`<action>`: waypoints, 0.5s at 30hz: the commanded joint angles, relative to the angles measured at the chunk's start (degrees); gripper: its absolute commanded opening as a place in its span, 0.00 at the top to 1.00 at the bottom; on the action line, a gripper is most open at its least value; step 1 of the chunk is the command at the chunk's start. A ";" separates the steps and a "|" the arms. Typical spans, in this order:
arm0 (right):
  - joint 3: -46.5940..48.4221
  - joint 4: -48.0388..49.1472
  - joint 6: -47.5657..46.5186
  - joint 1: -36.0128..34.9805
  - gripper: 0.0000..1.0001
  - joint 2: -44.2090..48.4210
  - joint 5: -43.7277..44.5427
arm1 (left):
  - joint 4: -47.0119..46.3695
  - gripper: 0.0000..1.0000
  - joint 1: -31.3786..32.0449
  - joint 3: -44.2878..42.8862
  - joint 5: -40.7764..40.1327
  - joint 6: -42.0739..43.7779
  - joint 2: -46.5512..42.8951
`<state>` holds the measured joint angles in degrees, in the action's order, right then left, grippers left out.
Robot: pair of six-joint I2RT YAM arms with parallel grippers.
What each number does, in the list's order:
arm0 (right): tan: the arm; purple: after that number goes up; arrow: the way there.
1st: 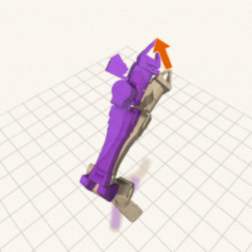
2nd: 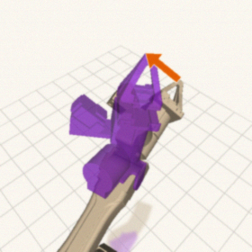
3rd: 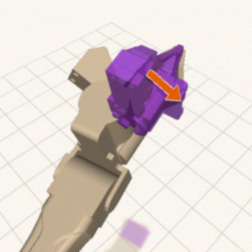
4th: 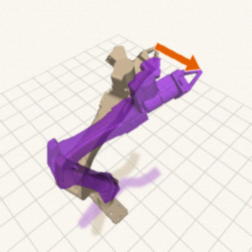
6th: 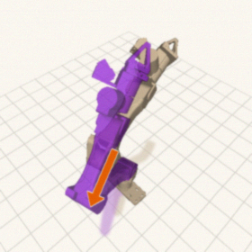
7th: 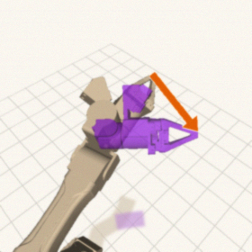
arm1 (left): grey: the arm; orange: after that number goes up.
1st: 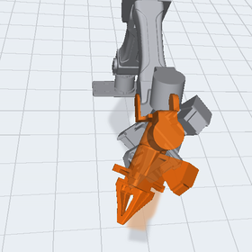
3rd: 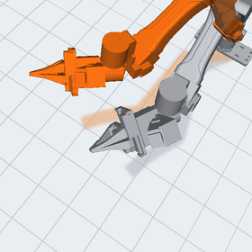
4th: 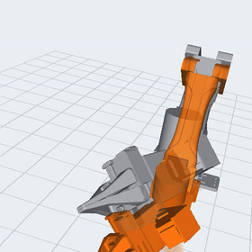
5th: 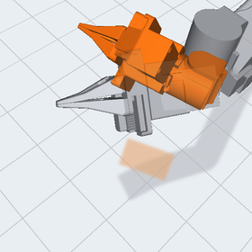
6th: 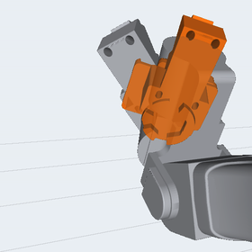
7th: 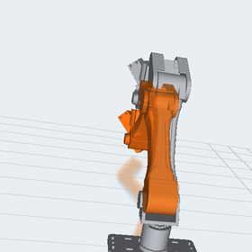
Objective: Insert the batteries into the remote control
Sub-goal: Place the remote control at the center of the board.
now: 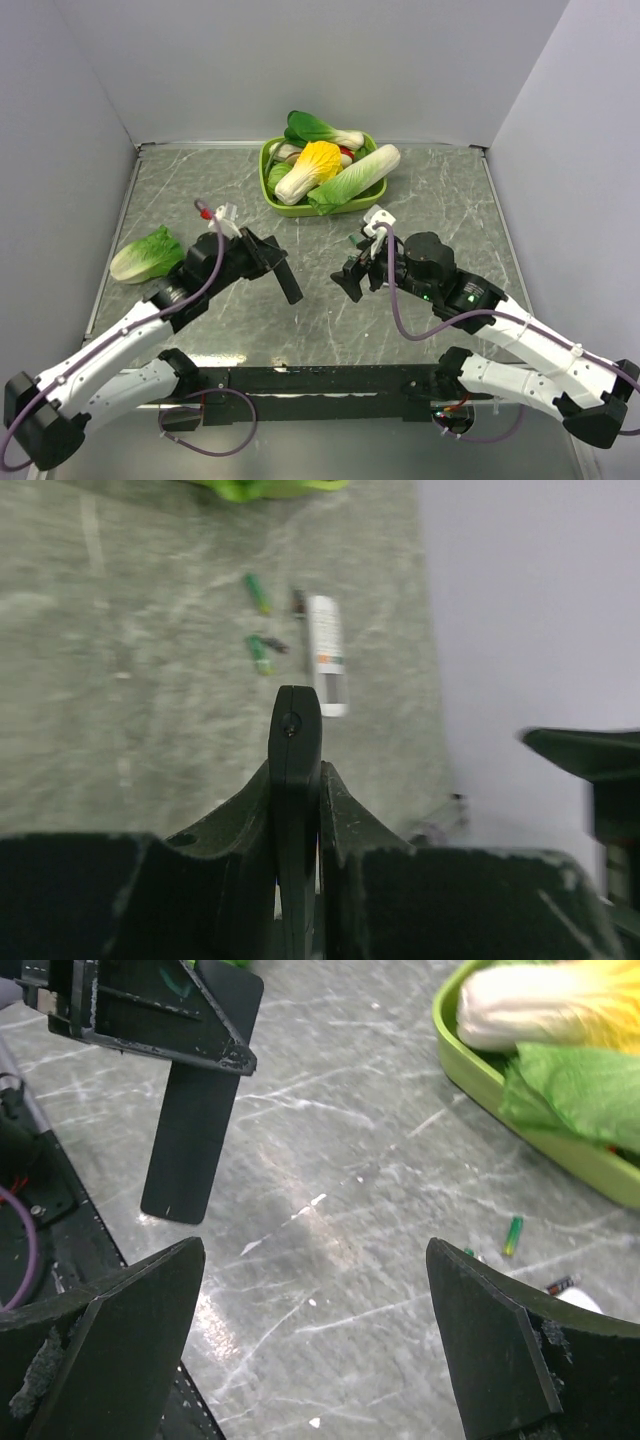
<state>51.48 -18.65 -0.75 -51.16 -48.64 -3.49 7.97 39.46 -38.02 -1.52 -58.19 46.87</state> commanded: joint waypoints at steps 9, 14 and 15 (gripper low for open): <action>-2.26 -1.73 2.69 0.62 0.00 3.38 6.56 | 30.68 0.87 -0.52 -19.80 -21.49 19.16 32.99; -3.41 -2.96 2.69 0.62 0.00 5.57 8.84 | 43.16 0.87 -0.96 -31.66 -36.32 20.58 54.35; -3.76 -3.31 2.77 0.62 0.00 6.01 9.02 | 47.27 0.87 -1.31 -34.90 -38.28 20.05 57.51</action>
<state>48.56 -21.30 1.06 -50.83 -44.93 2.63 39.83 38.92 -64.38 -25.17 -40.71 94.41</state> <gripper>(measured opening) 0.994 0.203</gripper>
